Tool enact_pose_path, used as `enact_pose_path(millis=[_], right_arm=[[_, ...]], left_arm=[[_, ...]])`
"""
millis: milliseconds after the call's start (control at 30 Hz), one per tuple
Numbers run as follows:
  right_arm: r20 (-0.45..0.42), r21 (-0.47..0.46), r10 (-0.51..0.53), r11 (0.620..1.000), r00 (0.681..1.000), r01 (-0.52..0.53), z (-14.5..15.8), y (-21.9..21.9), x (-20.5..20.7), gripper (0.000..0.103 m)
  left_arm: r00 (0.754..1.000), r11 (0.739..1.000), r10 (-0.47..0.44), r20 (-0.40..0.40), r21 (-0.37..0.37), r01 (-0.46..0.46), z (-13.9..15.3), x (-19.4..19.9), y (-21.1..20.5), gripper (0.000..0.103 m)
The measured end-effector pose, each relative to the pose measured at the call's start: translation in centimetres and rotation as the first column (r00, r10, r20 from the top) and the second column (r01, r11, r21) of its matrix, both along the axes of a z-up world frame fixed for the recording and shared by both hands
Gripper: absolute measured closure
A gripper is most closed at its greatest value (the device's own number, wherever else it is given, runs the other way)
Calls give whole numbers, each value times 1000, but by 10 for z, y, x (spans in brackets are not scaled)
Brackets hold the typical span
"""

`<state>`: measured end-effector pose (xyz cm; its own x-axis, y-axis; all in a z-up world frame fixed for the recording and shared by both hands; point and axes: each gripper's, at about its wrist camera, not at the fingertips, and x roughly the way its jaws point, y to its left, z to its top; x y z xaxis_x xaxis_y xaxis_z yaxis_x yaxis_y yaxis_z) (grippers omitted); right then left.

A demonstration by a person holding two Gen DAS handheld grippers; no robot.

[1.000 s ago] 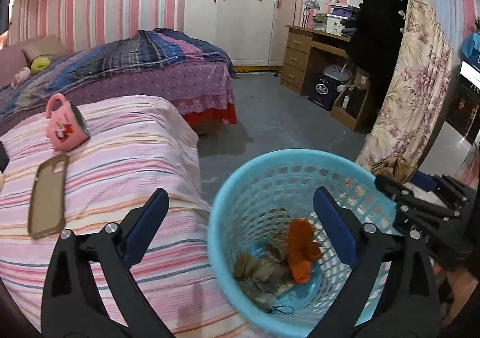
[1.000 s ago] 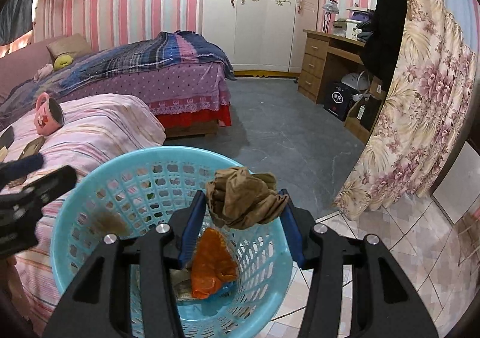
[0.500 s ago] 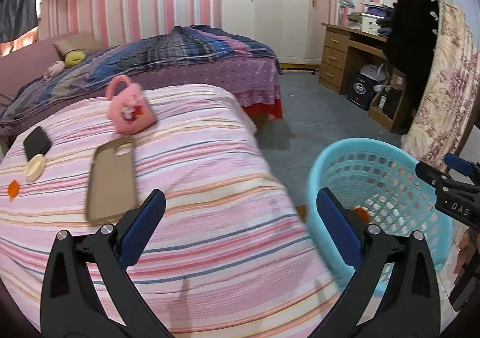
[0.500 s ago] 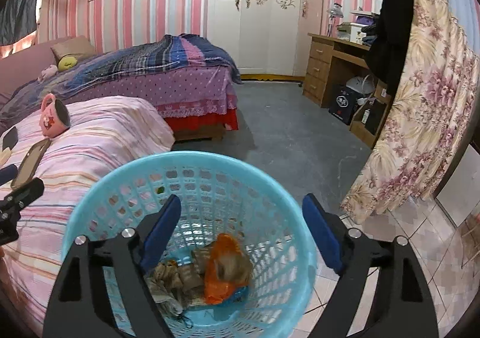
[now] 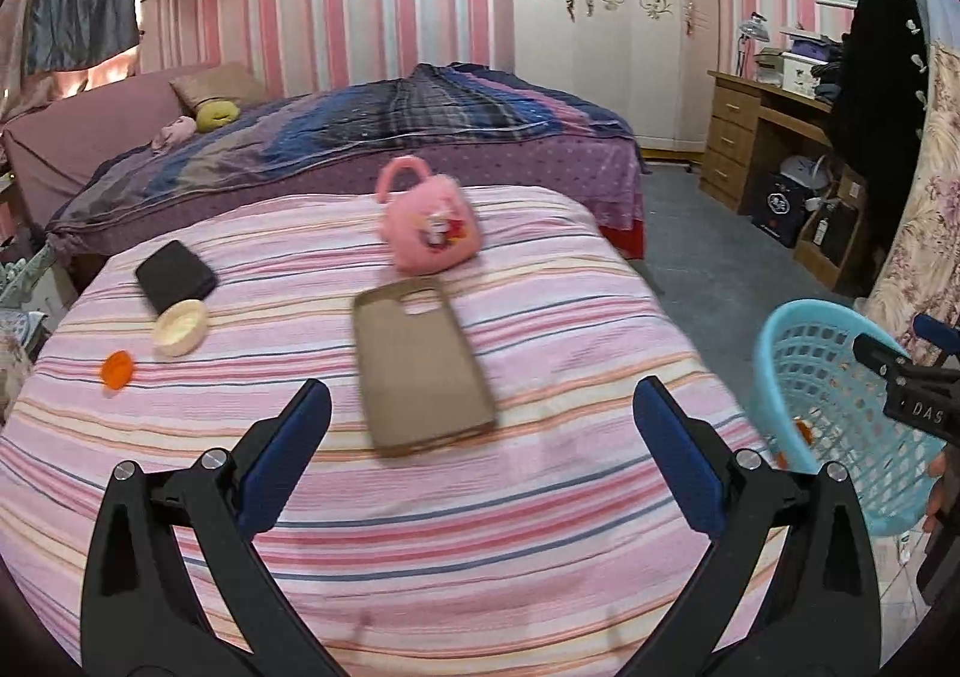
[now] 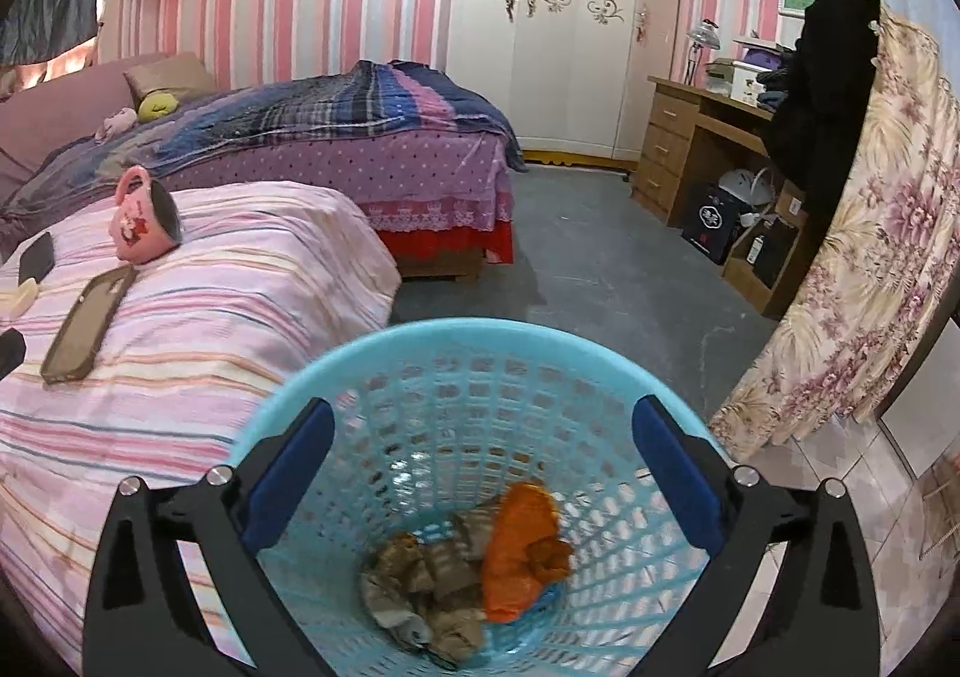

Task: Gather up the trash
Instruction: 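Move both open tools back over the bed toward the orange cup and lid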

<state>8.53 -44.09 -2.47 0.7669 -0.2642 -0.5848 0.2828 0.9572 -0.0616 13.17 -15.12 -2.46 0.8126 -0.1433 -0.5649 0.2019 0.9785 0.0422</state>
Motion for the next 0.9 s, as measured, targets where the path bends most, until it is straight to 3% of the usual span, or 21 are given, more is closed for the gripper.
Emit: enact_pose_path(millis=[533, 900], right_arm=[[-4, -34, 113, 993, 994, -114, 4, 91, 45, 5], [-20, -47, 138, 989, 990, -138, 0, 125, 63, 5]], left_arm=[[990, 992, 127, 63, 14, -128, 34, 31, 97, 6], [975, 975, 221, 25, -18, -220, 23, 63, 162, 6]])
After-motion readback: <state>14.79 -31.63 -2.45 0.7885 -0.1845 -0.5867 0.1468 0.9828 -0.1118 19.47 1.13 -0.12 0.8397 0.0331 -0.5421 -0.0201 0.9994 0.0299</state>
